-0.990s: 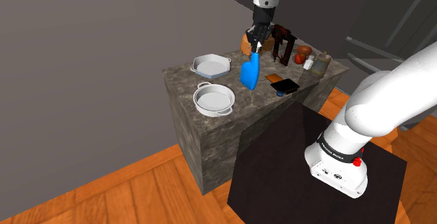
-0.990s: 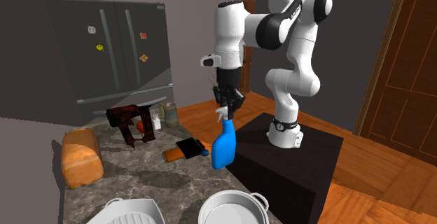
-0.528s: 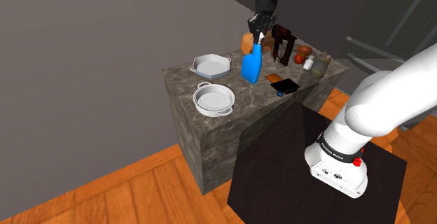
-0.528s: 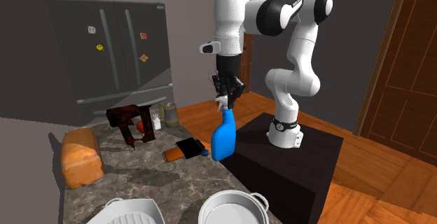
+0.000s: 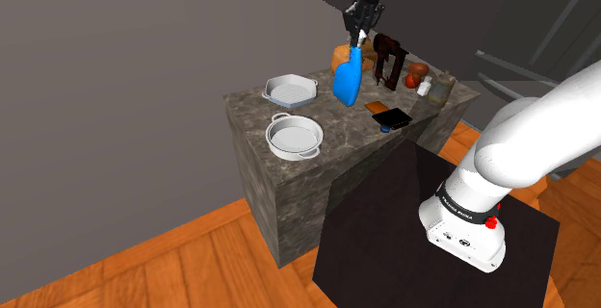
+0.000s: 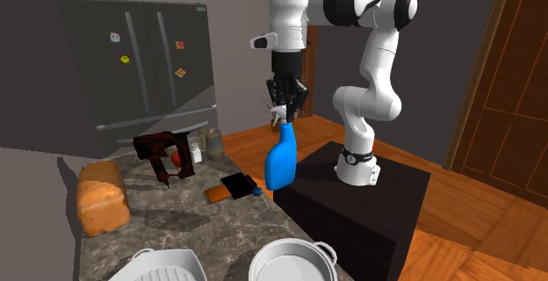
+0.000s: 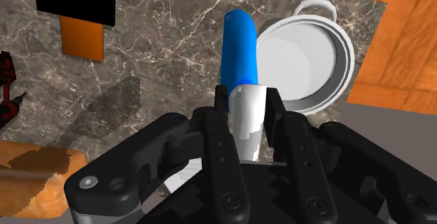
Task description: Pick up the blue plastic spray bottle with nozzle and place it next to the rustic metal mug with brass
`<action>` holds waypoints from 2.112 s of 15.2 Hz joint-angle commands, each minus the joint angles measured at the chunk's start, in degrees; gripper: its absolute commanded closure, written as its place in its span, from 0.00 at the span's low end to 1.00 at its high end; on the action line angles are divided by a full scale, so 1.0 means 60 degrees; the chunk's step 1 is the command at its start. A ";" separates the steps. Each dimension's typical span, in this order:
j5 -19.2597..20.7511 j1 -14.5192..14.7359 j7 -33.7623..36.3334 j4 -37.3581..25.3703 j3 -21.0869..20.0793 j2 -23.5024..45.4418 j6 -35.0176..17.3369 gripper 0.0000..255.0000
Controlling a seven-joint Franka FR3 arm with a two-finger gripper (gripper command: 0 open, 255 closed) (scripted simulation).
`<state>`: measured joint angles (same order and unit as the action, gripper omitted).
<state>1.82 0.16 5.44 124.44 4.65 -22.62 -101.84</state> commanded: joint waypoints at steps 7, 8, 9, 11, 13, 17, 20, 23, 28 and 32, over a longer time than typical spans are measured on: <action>-0.0016 0.0007 -0.0021 -0.1133 -0.0009 0.0093 0.1043 1.00; -0.0018 0.0009 -0.0022 -0.1279 -0.0011 0.0112 0.1170 1.00; -0.0021 0.0010 -0.0024 -0.1427 -0.0013 0.0132 0.1298 1.00; -0.0026 0.0013 -0.0027 -0.1729 -0.0016 0.0179 0.1552 1.00; -0.0031 0.0016 -0.0031 -0.2039 -0.0018 0.0235 0.1808 1.00; -0.0042 0.0022 -0.0040 -0.2689 -0.0022 0.0371 0.2321 1.00; -0.0051 0.0027 -0.0048 -0.3202 -0.0023 0.0495 0.2711 1.00; 0.0001 -0.0051 -0.0282 -0.3436 0.0131 0.0496 0.2939 1.00; 0.0309 -0.0444 -0.1441 -0.3273 0.0923 0.0253 0.2980 1.00; 0.0548 -0.0748 -0.2395 -0.3334 0.1587 0.0242 0.3002 1.00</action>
<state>4.78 -3.94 -7.69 104.15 13.37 -20.98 -83.65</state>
